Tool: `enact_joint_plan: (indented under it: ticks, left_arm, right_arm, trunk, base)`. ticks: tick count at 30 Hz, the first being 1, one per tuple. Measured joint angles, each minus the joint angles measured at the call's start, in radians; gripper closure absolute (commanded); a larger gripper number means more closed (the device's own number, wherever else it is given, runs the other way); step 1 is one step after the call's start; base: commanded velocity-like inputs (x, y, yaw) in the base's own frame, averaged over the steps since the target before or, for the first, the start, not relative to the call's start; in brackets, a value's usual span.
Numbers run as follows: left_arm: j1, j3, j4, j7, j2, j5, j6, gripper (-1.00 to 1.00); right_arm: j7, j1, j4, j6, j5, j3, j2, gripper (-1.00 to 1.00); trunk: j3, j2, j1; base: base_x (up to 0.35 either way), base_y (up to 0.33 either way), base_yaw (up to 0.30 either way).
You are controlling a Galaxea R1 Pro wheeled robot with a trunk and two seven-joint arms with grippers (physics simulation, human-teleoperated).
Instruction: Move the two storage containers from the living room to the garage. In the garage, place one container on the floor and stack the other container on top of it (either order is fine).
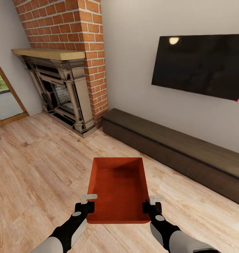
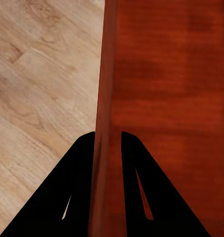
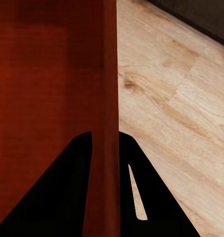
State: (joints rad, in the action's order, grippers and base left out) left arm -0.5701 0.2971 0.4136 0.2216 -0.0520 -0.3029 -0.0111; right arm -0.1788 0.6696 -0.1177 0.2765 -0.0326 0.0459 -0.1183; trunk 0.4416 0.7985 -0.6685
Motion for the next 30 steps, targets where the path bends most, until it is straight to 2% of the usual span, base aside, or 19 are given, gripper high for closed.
enact_joint_plan:
  ticks: [30]
  left_arm:
    - [0.000,-0.004,-0.003,-0.002,-0.001,0.005,0.000,1.00]
  right_arm:
    - [0.000,0.000,0.001,0.000,0.002,0.002,0.001,1.00]
  trunk:
    - [-0.048,0.000,0.000]
  base:
    - [0.000,0.000,0.000]
